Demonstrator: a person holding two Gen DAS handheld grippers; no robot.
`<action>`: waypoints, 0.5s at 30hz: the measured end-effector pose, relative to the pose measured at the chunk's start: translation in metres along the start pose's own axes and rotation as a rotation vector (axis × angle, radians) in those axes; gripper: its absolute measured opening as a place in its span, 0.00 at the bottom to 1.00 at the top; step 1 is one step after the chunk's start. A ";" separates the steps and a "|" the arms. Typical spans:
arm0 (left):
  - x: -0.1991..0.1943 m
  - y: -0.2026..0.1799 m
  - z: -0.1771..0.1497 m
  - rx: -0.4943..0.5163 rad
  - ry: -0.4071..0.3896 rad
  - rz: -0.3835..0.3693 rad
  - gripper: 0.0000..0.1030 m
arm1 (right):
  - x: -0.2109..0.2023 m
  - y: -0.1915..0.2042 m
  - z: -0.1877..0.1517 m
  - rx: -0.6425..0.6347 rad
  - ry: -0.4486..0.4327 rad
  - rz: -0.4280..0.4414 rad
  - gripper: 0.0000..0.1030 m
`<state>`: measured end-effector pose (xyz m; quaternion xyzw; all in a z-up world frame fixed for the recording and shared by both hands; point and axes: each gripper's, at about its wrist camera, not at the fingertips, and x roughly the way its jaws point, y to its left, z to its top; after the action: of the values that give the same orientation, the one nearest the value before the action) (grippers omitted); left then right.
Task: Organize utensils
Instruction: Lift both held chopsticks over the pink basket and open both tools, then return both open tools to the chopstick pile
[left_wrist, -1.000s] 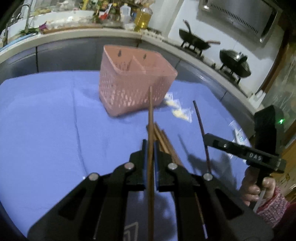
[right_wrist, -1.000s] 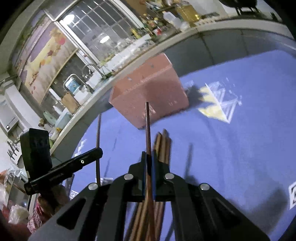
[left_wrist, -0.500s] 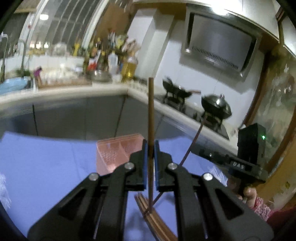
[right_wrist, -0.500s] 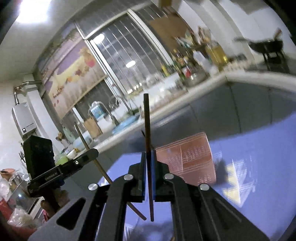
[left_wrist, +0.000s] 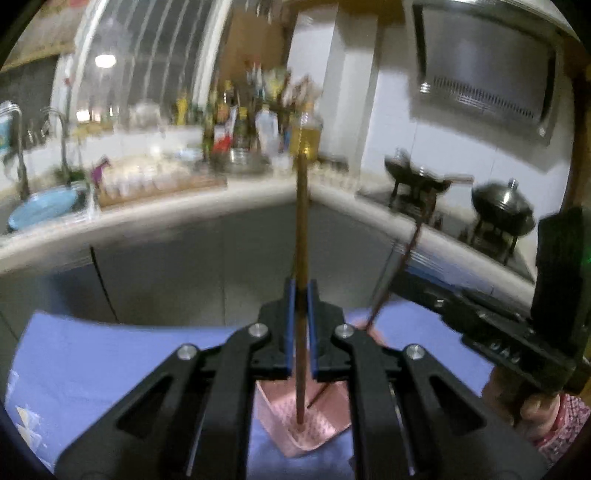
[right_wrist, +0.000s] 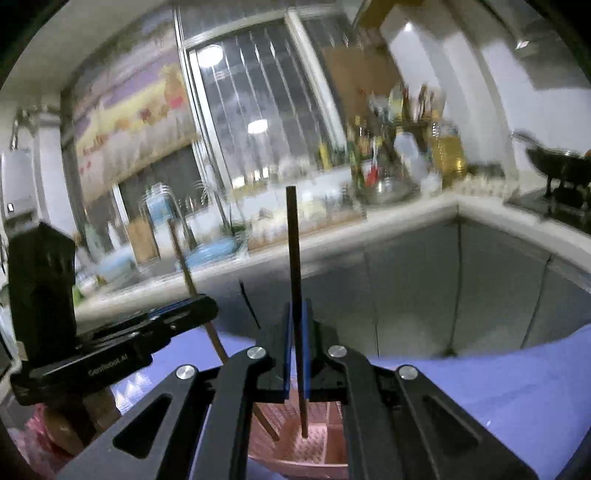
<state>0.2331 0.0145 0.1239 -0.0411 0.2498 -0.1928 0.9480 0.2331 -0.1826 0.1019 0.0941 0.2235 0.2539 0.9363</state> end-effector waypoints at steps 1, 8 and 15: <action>0.013 0.002 -0.010 -0.016 0.057 -0.007 0.06 | 0.012 -0.004 -0.009 0.013 0.049 0.004 0.05; 0.024 0.013 -0.034 -0.085 0.121 0.047 0.31 | 0.041 -0.027 -0.034 0.182 0.181 0.072 0.14; -0.032 0.009 -0.038 -0.075 0.005 0.158 0.43 | -0.008 -0.012 -0.032 0.131 0.095 0.001 0.55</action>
<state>0.1914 0.0357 0.1036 -0.0565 0.2619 -0.1081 0.9574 0.2174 -0.1951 0.0735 0.1433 0.2836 0.2433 0.9164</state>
